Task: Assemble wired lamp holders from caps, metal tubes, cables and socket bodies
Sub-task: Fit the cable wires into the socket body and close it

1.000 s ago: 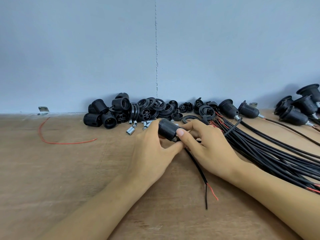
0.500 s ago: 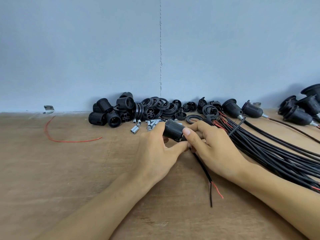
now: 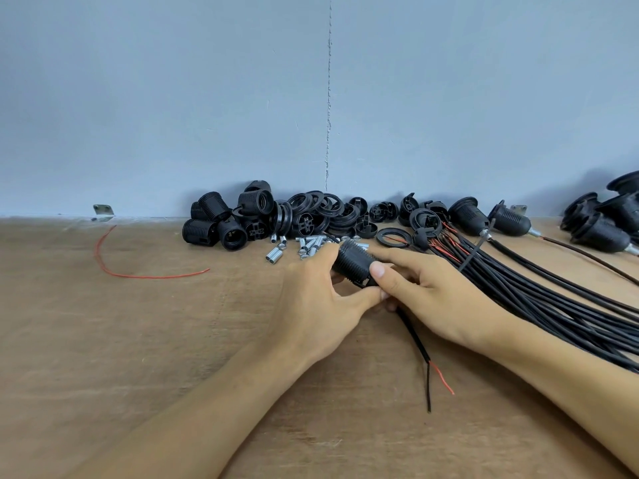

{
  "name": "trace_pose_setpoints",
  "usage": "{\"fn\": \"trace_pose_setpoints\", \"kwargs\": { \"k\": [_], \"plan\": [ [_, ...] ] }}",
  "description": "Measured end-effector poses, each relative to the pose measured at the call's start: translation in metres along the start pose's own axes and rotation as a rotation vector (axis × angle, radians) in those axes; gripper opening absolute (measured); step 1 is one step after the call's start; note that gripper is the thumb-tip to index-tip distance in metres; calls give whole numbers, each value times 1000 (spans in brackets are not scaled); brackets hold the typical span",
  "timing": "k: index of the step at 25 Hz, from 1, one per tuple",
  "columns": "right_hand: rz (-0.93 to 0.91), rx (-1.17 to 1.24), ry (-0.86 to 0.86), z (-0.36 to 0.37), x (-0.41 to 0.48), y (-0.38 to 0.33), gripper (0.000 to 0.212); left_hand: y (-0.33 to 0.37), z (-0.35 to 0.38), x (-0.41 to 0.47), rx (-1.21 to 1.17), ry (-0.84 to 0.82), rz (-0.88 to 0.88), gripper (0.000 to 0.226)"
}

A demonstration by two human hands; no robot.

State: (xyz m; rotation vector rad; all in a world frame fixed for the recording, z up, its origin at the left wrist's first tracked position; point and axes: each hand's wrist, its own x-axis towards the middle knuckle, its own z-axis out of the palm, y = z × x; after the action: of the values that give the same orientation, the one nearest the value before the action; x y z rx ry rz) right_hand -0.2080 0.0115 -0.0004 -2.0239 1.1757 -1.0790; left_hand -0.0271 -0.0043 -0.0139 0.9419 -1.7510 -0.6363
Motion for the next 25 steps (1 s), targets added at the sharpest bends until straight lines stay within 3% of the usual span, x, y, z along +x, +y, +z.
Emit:
{"fn": "trace_pose_setpoints", "kwargs": {
  "k": [7,16,22,25],
  "plan": [
    [78,144,-33,-1,3,4,40,-1,0,-1,-49,-35,22,28],
    [64,101,29,3,4,3,38,-4,3,2,-8,-31,-17,34],
    [-30,-277,188,2,5,-1,29,-2,6,8,200,74,-42,42],
    [-40,-401,216,-8,8,4,29,-6,3,8,218,7,-58,39]
  ]
}}
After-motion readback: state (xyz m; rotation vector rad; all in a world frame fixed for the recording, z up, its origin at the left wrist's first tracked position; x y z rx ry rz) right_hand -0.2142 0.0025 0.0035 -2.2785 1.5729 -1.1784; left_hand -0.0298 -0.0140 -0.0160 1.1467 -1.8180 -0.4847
